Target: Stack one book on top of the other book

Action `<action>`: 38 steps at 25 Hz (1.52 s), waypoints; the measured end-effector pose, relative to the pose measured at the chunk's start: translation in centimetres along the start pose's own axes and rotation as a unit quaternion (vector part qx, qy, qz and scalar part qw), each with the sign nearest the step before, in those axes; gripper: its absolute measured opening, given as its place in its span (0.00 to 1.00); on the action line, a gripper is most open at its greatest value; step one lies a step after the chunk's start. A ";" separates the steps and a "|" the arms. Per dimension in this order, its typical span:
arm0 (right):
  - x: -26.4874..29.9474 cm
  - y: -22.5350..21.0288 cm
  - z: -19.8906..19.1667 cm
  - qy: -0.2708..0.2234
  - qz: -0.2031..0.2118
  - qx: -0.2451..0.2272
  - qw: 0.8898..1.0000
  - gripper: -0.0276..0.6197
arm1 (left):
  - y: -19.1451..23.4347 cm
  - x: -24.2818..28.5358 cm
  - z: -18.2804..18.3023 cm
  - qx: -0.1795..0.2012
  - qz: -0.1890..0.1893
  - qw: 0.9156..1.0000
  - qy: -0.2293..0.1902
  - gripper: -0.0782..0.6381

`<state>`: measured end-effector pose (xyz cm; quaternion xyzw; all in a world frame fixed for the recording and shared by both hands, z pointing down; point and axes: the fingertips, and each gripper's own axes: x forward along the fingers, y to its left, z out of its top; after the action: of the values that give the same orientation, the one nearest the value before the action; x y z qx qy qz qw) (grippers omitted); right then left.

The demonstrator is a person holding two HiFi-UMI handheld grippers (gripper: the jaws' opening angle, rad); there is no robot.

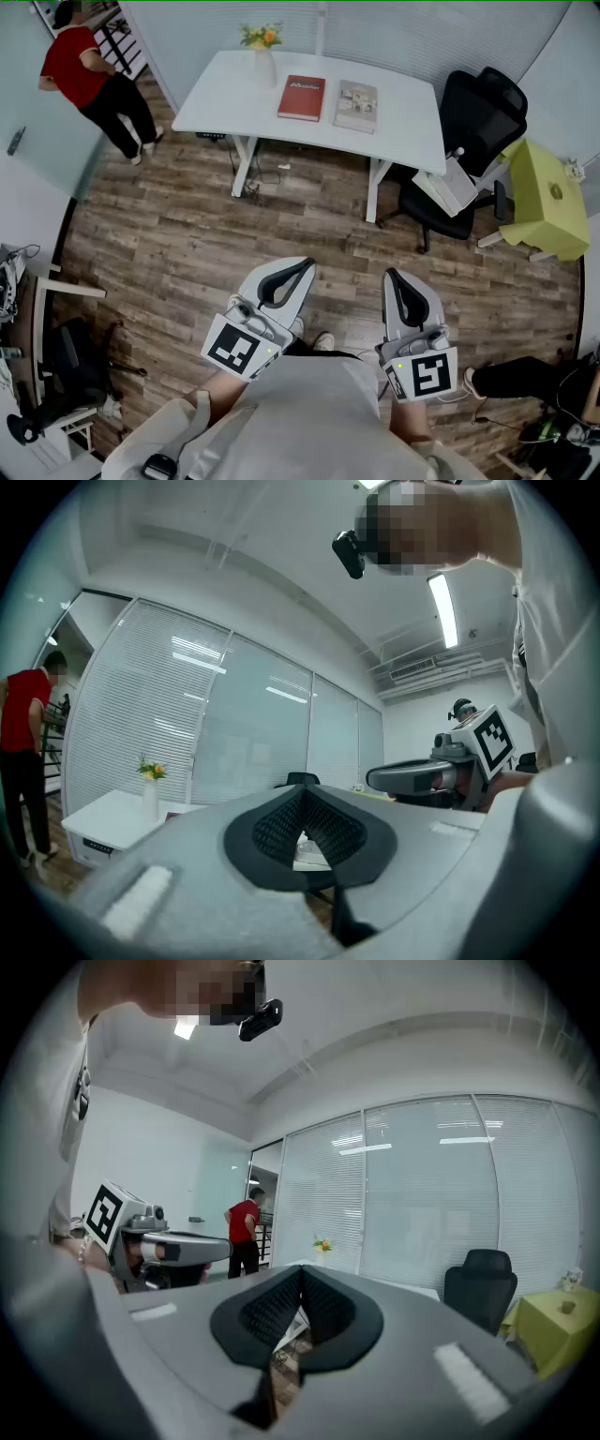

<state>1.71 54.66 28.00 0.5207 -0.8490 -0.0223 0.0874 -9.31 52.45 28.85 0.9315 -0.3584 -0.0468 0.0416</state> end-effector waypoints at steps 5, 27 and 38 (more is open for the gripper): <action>1.8 0.8 0.2 -0.002 -0.005 -0.004 1.000 0.05 | 2.4 -0.6 0.1 -0.005 0.003 1.000 0.000 0.11; 8.5 -4.9 0.2 -0.024 -0.016 0.011 1.000 0.05 | 7.4 6.2 0.1 -0.006 0.000 1.000 -0.006 0.11; 14.2 -15.9 -0.9 -0.025 -0.010 0.023 0.999 0.05 | 9.7 18.7 -0.2 -0.003 0.003 1.000 0.004 0.11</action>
<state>9.62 34.87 28.62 0.5303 -0.8459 -0.0162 0.0542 -1.97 32.72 29.02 0.9303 -0.3613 -0.0440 0.0463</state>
